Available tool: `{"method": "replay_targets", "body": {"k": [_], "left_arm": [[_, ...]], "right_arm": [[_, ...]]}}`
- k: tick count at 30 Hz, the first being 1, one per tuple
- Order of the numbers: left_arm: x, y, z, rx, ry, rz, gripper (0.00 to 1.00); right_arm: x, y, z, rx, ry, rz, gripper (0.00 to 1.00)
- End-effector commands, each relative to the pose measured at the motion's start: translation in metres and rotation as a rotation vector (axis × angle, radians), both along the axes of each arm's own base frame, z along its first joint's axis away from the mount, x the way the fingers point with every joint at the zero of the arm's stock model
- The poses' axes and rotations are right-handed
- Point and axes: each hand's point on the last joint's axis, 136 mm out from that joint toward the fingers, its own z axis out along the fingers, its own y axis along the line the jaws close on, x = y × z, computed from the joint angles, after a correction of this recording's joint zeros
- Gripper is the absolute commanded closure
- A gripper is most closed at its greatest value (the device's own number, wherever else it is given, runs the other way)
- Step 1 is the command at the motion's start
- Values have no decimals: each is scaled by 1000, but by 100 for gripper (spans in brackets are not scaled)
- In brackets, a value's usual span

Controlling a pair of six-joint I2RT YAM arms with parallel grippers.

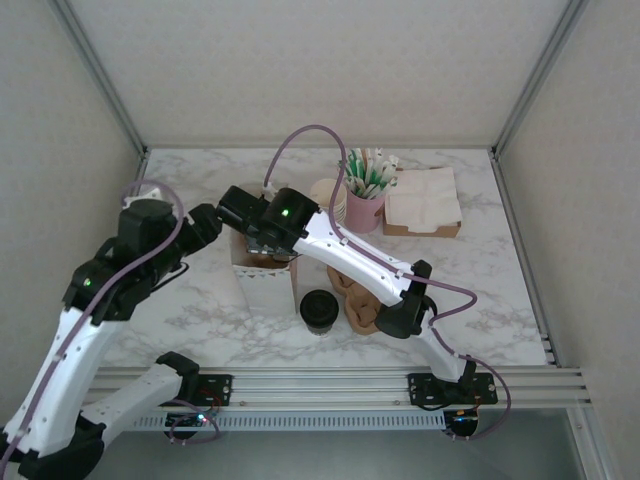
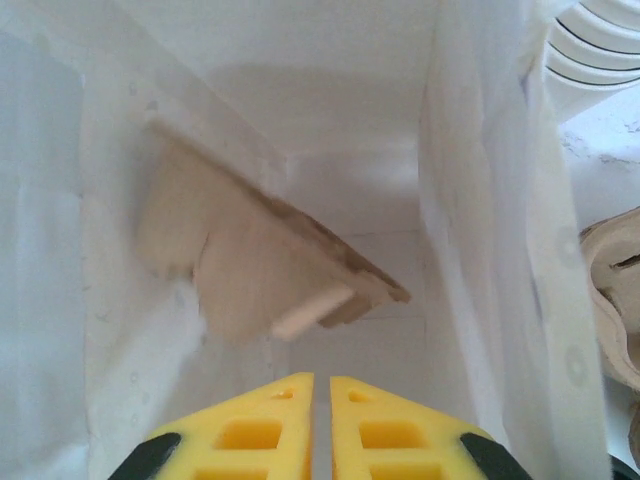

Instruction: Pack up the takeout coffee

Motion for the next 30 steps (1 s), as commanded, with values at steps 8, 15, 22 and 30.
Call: {"method": "replay_targets", "body": {"k": [8,15,22,30], "left_arm": [[-1,20,-15,77,16,80,41],[-1,21,-28,81,51,90,66],[-12,30,-28,71,54,121,96],[-28,47,-35,31,66,230,100]], "right_arm": [[0,6,31,55,-80,71,84],[4,19,53,87,-168,170,80],[8,32,68,101,-243,258,75],[22,45,64,112,-263,313,73]]}}
